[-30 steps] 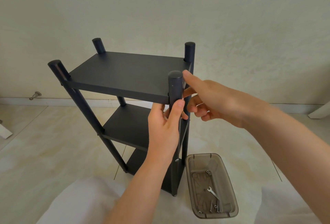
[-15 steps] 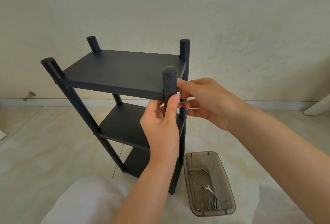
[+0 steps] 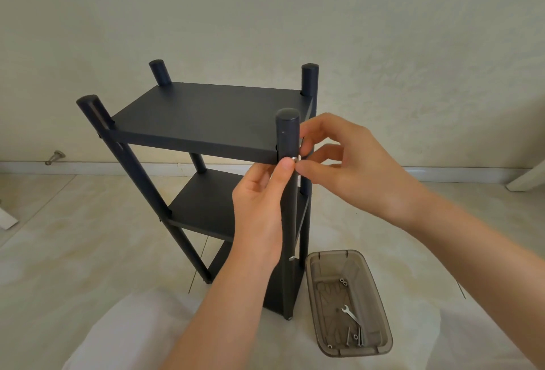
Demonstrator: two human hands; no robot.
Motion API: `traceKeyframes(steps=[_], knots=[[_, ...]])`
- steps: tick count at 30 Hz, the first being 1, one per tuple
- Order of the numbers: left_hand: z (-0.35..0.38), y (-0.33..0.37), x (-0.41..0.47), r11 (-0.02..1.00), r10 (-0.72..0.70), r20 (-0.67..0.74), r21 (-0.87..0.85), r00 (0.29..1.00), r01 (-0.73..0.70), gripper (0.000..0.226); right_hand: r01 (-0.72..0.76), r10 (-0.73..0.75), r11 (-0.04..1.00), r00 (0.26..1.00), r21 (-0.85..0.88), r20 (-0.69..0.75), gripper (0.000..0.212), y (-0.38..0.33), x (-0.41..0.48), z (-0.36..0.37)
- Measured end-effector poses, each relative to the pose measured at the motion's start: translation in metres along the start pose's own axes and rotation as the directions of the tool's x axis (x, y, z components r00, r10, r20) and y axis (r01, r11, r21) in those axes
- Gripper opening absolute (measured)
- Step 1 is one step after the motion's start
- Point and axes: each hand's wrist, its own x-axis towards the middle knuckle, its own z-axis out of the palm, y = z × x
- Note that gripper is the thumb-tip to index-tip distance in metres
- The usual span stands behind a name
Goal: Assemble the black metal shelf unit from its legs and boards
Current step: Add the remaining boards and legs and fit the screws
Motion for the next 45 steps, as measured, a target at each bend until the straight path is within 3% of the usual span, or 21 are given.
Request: traceKeyframes(steps=[3, 6, 8, 10, 11, 13, 15, 16, 19, 22, 32, 35, 37, 39, 42, 45], knots=[[-0.003, 0.003, -0.002, 1.0, -0.024, 0.028, -0.014, 0.999, 0.024, 0.028, 0.029, -0.028, 0.999, 0.999, 0.046, -0.019, 0.023, 0.003, 0.0, 0.001], [-0.002, 0.009, -0.007, 0.996, -0.009, -0.055, 0.088, 0.998, 0.014, 0.039, 0.033, -0.032, 0.995, 0.999, 0.098, -0.018, 0.022, 0.003, 0.003, 0.001], [-0.001, 0.01, -0.01, 0.966, 0.084, -0.232, 0.256, 0.969, -0.022, 0.044, 0.021, -0.02, 0.992, 1.0, 0.127, -0.008, 0.023, 0.004, 0.005, -0.001], [-0.003, 0.014, -0.014, 0.879, 0.289, -0.331, 0.464, 0.898, -0.111, 0.05, -0.005, 0.006, 0.988, 1.0, 0.154, -0.003, 0.024, 0.005, 0.007, -0.003], [-0.006, 0.017, -0.014, 0.783, 0.446, -0.285, 0.583, 0.849, -0.216, 0.052, -0.027, 0.027, 0.985, 1.0, 0.169, 0.003, 0.023, 0.006, 0.008, -0.004], [-0.012, 0.025, -0.007, 0.515, 0.657, -0.046, 0.756, 0.753, -0.403, 0.052, -0.082, 0.079, 0.971, 0.997, 0.225, 0.021, 0.023, 0.009, 0.01, -0.006], [-0.018, 0.035, 0.003, 0.303, 0.633, 0.218, 0.813, 0.743, -0.497, 0.046, -0.121, 0.116, 0.953, 0.993, 0.278, 0.033, 0.025, 0.011, 0.01, -0.008], [-0.02, 0.04, 0.007, 0.261, 0.564, 0.309, 0.813, 0.766, -0.52, 0.046, -0.122, 0.119, 0.951, 0.992, 0.283, 0.029, 0.025, 0.012, 0.01, -0.009], [-0.024, 0.051, 0.018, 0.249, 0.385, 0.475, 0.772, 0.791, -0.585, 0.052, -0.11, 0.112, 0.951, 0.994, 0.288, 0.009, 0.027, 0.014, 0.011, -0.011], [-0.028, 0.056, 0.025, 0.23, 0.32, 0.537, 0.755, 0.781, -0.614, 0.057, -0.138, 0.135, 0.927, 0.99, 0.349, 0.031, 0.027, 0.016, 0.014, -0.012], [-0.028, 0.056, 0.029, 0.252, 0.407, 0.53, 0.718, 0.744, -0.65, 0.048, -0.253, 0.172, 0.834, 0.964, 0.49, 0.205, 0.016, 0.025, 0.022, -0.02], [-0.028, 0.05, 0.029, 0.223, 0.427, 0.524, 0.728, 0.737, -0.648, 0.048, -0.263, 0.203, 0.779, 0.965, 0.57, 0.168, 0.014, 0.036, 0.022, -0.028], [-0.029, 0.044, 0.028, 0.183, 0.448, 0.529, 0.735, 0.721, -0.653, 0.043, -0.255, 0.266, 0.864, 0.963, 0.434, 0.038, 0.013, 0.053, 0.021, -0.031], [-0.03, 0.04, 0.027, 0.138, 0.478, 0.525, 0.747, 0.704, -0.65, 0.041, -0.311, 0.317, 0.938, 0.948, 0.154, -0.021, 0.013, 0.077, 0.021, -0.028], [-0.029, 0.034, 0.026, 0.095, 0.528, 0.517, 0.753, 0.674, -0.651, 0.039, -0.483, 0.494, 0.869, 0.863, -0.113, 0.11, 0.018, 0.124, 0.017, -0.013], [-0.025, 0.028, 0.027, 0.082, 0.583, 0.5, 0.748, 0.641, -0.659, 0.034, -0.59, 0.632, 0.766, 0.765, -0.255, 0.127, 0.018, 0.178, 0.0, 0.008]])
